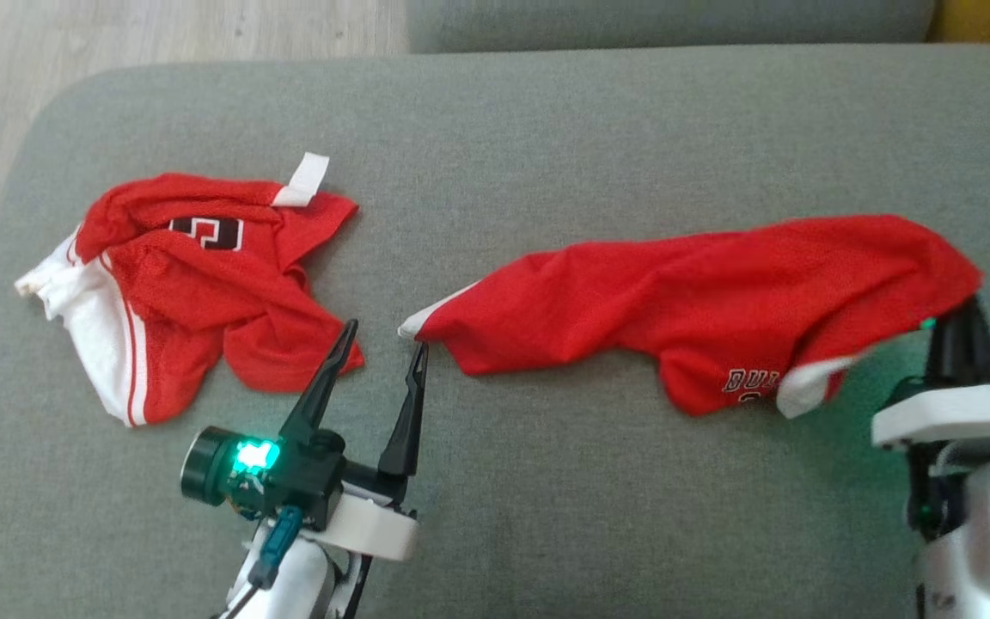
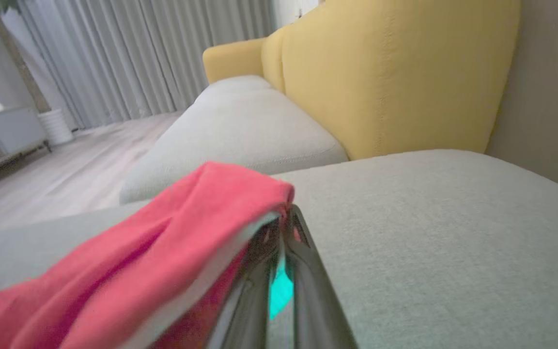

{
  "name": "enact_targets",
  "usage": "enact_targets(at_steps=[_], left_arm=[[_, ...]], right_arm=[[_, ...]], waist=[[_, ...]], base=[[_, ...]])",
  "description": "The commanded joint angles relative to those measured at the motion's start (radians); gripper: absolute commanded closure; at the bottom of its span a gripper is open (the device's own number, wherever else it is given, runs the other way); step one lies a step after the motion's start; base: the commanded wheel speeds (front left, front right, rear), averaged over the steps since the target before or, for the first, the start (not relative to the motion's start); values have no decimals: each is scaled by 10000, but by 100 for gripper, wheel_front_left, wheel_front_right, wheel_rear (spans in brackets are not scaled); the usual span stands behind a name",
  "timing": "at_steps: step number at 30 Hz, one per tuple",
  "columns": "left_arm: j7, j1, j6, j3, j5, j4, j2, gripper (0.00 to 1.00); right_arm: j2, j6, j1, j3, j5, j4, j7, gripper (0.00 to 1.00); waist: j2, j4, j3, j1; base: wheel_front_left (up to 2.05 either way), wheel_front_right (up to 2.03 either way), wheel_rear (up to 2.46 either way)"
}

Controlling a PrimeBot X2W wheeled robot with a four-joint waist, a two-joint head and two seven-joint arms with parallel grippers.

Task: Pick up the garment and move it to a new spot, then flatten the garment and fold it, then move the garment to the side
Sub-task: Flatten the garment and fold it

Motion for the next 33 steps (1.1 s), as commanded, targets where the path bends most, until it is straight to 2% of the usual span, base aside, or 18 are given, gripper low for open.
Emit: enact_targets(at_steps=[1, 7, 13, 19, 22, 27, 33], left_arm=[[-41, -49, -49, 489, 93, -285, -7, 0], [-41, 190, -104, 694, 158, -328, -135, 0], [-41, 379, -176, 881, 231, -387, -247, 0], [-42, 475, -233, 1064, 288, -423, -318, 0], [-42, 498, -277, 1111, 333, -440, -391, 0], [-42, 458, -425, 1060, 402, -418, -529, 0], [-42, 272, -661, 963, 515, -201, -616, 0]], right_arm=[[-62, -7, -528, 73, 235, -448, -105, 100], [-62, -7, -1642, -1215, 345, -1066, -105, 100], [-62, -7, -3368, -2541, -969, -1600, -105, 100], [-472, -7, -4677, -2793, -1781, -2224, 227, 100], [-720, -7, -5016, -2186, -1881, -2370, 515, 100], [-610, -7, -4409, 61, -1956, -2136, 905, 100], [-258, -7, -3194, 3618, -2163, -106, 761, 100]], waist=[[0, -15, -177, 0], [0, -18, -474, 0], [0, 12, -567, 0], [0, 49, -631, 0], [0, 114, -600, 0], [0, 326, -401, 0], [0, 760, -128, 0]], base=[[0, 0, 0], [0, 0, 0], [0, 0, 0], [0, 0, 0], [0, 0, 0], [0, 0, 0], [0, 0, 0]])
